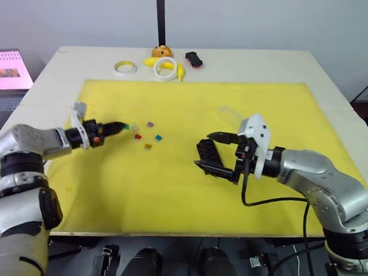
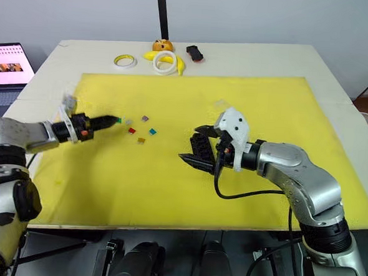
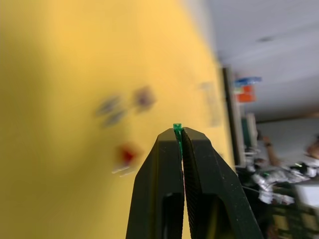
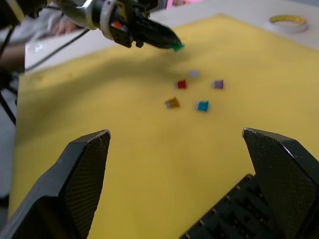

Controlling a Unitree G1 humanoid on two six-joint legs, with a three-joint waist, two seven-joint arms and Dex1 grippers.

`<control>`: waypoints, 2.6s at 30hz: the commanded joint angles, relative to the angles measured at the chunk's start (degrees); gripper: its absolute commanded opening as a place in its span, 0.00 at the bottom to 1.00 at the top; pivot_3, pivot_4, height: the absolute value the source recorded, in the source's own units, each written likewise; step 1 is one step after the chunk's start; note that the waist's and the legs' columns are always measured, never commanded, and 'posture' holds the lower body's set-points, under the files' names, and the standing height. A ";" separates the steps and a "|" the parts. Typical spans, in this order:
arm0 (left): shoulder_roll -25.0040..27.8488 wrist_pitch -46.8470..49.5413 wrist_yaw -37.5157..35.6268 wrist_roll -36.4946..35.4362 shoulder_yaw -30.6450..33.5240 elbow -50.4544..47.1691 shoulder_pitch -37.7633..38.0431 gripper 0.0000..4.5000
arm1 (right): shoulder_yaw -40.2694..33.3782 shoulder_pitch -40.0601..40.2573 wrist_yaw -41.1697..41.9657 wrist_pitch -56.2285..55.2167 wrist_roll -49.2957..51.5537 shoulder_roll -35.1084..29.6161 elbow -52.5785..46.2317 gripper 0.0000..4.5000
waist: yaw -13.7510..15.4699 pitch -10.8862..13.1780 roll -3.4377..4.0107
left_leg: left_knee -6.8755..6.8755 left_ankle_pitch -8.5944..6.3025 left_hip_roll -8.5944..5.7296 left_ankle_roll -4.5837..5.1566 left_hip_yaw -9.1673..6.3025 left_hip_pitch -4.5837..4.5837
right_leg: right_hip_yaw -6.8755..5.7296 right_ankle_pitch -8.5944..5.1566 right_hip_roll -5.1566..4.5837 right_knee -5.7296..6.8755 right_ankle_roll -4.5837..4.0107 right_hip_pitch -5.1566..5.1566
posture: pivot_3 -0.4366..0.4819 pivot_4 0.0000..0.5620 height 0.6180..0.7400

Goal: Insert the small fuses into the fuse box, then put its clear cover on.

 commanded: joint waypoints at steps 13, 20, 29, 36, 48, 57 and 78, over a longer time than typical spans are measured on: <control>-27.32 9.58 17.78 -14.25 9.30 -20.39 -2.16 0.02 | -11.85 -7.34 -33.24 8.70 23.97 27.44 6.22 1.00 | -0.63 0.00 0.00 | -0.06 0.01 0.01 -0.01 0.02 0.02 | 0.07 0.00 0.01 0.02 0.00 -0.09 | 0.48 0.27 1.00; -30.69 9.24 20.92 -18.72 9.68 -22.80 -1.37 0.02 | -13.21 -7.04 -41.55 7.24 32.26 31.11 6.77 1.00 | -0.37 -0.01 0.01 | -0.02 0.01 -0.01 -0.01 0.02 0.03 | 0.08 0.00 0.01 0.03 0.00 -0.07 | 0.48 0.27 1.00; -32.06 8.13 25.33 -24.01 10.38 -22.48 -1.05 0.00 | -13.41 -5.95 -47.50 5.26 39.53 30.21 7.49 0.73 | -0.38 -0.01 0.01 | -0.03 0.01 -0.01 -0.01 0.03 0.03 | 0.09 0.00 0.02 0.03 0.00 -0.07 | 0.48 0.27 1.00; -31.78 7.20 27.07 -26.83 9.49 -21.76 -1.18 0.00 | -12.26 -5.27 -49.09 3.98 42.03 28.28 7.19 0.73 | -0.35 -0.01 0.01 | -0.02 0.01 -0.02 -0.01 0.04 0.03 | 0.10 0.00 0.02 0.03 0.00 -0.06 | 0.48 0.27 1.00; -31.17 4.72 27.96 -29.43 6.58 -21.03 -0.60 0.00 | -9.70 -5.45 -49.91 1.73 43.53 25.91 6.30 0.34 | -0.35 -0.01 0.01 | -0.02 0.01 -0.02 -0.01 0.05 0.03 | 0.10 0.00 0.02 0.03 0.00 -0.06 | 0.48 0.27 1.00; -30.16 3.45 28.20 -30.82 4.75 -20.30 -0.43 0.00 | -8.98 -5.47 -49.75 -0.08 43.81 25.03 6.05 0.16 | -0.34 -0.01 0.01 | -0.02 0.01 -0.02 -0.01 0.05 0.03 | 0.10 0.00 0.02 0.03 0.00 -0.06 | 0.48 0.27 1.00; -1.97 -5.78 -5.02 -19.91 -19.55 -40.93 8.70 0.99 | -10.07 -6.20 -43.75 7.35 55.10 5.34 2.66 0.00 | -1.27 0.01 0.06 | -0.12 0.01 -0.01 -0.01 0.04 0.02 | 0.10 0.00 0.05 -0.05 -0.01 -0.07 | 0.48 0.27 1.00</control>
